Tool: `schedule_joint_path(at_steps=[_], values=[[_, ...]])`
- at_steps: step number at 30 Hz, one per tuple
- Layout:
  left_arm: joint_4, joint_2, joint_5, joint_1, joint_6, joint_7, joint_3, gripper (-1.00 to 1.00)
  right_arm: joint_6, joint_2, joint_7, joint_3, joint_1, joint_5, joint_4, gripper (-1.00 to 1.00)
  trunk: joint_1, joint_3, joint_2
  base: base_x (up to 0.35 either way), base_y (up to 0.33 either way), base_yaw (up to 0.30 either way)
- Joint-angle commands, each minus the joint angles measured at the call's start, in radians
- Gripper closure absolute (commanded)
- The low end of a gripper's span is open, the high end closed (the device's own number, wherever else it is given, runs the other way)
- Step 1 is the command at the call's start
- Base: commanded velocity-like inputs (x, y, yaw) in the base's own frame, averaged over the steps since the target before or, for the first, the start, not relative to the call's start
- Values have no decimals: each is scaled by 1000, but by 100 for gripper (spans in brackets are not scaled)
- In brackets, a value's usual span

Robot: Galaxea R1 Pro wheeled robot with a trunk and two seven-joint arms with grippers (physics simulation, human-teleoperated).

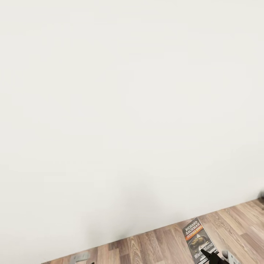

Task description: In the bedroom, move the book from the bed onto either nightstand, and place the two sandals side by side next to the bed.

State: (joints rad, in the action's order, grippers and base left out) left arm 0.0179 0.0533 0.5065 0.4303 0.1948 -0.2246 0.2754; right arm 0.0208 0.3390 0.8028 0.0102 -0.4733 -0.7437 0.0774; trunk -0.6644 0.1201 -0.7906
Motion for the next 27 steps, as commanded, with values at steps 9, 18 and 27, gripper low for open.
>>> schedule_joint_path(at_steps=[9, 18, 27], values=[[-1, 0, 10, 1, 3, -4, 8, -100, 2, 0, 6, 1, -2, -6, 4, 100, 0, 2, -1, 3, 1, -299], [-1, -1, 9, 1, 3, -5, 8, -100, 2, 0, 6, 1, -2, -6, 4, 100, 0, 2, -1, 0, 0, -300], [-1, -1, 9, 1, 3, -5, 8, -100, 2, 0, 6, 1, -2, -6, 4, 100, 0, 2, -1, 0, 0, -300]])
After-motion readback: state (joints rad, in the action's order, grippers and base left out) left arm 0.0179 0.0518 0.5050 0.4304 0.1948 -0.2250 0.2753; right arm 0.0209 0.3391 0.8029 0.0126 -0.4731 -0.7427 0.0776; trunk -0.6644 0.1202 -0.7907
